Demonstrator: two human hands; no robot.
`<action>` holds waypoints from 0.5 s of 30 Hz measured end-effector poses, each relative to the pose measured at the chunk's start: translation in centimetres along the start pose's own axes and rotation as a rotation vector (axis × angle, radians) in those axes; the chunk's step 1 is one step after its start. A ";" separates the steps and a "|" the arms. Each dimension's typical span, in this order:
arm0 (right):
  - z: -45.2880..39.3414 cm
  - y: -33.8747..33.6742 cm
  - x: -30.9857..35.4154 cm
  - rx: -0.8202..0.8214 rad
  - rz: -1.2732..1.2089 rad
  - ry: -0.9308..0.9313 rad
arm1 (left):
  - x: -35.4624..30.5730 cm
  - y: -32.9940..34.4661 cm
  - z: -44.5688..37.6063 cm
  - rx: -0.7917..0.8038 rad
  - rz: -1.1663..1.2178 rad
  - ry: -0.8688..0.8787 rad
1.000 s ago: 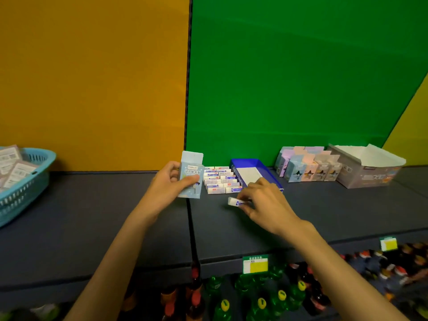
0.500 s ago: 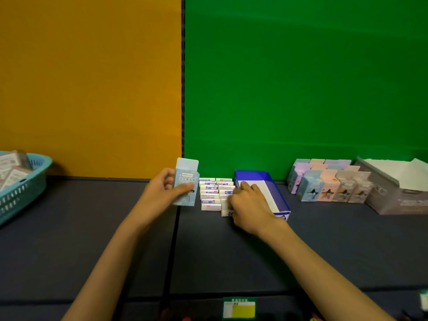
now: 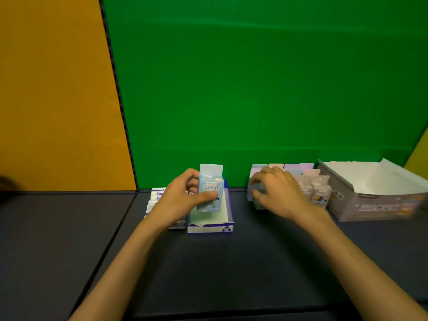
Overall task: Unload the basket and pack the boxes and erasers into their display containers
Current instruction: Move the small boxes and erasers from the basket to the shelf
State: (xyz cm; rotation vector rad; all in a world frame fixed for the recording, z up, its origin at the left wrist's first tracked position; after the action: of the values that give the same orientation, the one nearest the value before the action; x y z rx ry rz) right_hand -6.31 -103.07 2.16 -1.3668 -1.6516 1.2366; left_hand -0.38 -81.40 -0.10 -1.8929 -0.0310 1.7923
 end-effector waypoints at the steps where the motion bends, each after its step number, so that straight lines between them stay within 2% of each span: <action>1: 1.0 -0.7 -1.8 -0.005 0.000 0.020 | -0.8 1.9 -0.3 0.020 -0.019 0.010; 7: 6.5 -3.6 -10.6 -0.050 0.015 0.127 | -3.7 11.6 -2.2 0.030 -0.183 0.028; 12: 8.9 -2.9 -13.8 -0.046 -0.011 0.125 | -2.3 15.7 -3.7 -0.052 -0.189 -0.141; 15: 9.2 -2.2 -14.3 -0.050 -0.040 0.097 | -1.5 17.0 -3.9 -0.119 -0.189 -0.179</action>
State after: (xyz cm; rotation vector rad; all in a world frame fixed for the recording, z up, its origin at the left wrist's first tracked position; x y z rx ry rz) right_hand -11.96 -119.25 2.28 -1.3948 -1.6442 1.0956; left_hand -2.58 -97.96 -5.31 -1.7377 -0.3748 1.8576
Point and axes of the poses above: each hand's wrist, its own z-axis away from the middle knuckle, its own y-axis out of the palm, x = y × z, the point moved 6 cm from there along -z, towards the middle knuckle, and after that the axes turned 15 degrees about -y, right-handed, at the moved point
